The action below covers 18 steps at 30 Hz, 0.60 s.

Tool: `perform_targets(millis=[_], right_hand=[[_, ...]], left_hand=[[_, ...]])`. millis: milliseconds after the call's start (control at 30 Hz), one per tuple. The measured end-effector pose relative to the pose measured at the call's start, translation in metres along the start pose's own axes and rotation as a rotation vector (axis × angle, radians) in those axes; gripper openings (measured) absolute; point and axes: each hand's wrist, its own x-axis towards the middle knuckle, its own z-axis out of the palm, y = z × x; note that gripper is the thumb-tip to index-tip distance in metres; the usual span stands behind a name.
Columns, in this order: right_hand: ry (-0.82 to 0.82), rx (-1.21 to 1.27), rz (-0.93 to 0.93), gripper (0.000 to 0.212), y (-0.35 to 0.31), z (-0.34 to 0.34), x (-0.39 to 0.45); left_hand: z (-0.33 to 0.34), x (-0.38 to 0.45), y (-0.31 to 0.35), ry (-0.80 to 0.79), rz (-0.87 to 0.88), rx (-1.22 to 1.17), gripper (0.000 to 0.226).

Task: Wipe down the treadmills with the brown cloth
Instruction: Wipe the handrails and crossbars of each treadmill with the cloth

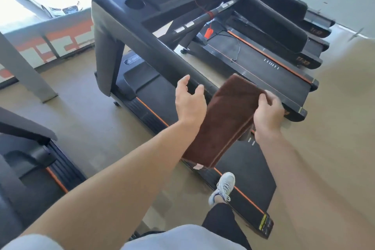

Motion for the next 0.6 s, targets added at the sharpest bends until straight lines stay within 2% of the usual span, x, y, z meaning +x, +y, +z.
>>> perform_targets(millis=[33,67,100,133,200,267,333,433,500,567,600], right_hand=[[0.001,-0.238,-0.050,0.050,0.008,0.002,0.020],[-0.103,-0.459,-0.127,0.062,0.019,0.007,0.035],[-0.276,-0.635,-0.192,0.067,0.031,0.016,0.045],[-0.439,-0.772,-0.251,0.070,0.043,0.027,0.052],[-0.615,-0.923,-0.331,0.074,0.055,0.042,0.065],[-0.747,-0.902,-0.335,0.072,0.049,0.050,0.085],[-0.898,-0.863,-0.329,0.069,0.038,0.053,0.102],[-1.087,-0.703,-0.332,0.068,0.027,0.065,0.118],[-1.166,-0.625,-0.326,0.068,0.027,0.080,0.128],[-1.237,-0.569,-0.287,0.070,0.023,0.099,0.136],[-1.273,-0.536,-0.279,0.071,0.020,0.110,0.140]], left_hand=[[0.011,0.003,-0.015,0.019,-0.101,0.025,0.055],[0.022,0.002,-0.035,0.010,-0.214,0.060,0.058],[0.035,0.002,-0.054,-0.035,-0.322,0.085,0.061],[0.051,0.003,-0.071,-0.075,-0.421,0.072,0.062],[0.088,0.007,-0.101,-0.081,-0.516,-0.069,0.062],[0.126,0.023,-0.147,-0.005,-0.557,-0.277,0.071],[0.159,0.035,-0.193,0.214,-0.568,-0.292,0.080],[0.172,0.047,-0.145,0.508,-0.487,-0.127,0.088],[0.171,0.057,-0.111,0.543,-0.487,-0.221,0.102],[0.165,0.072,-0.097,0.613,-0.544,-0.353,0.106],[0.160,0.083,-0.090,0.636,-0.555,-0.343,0.106]])
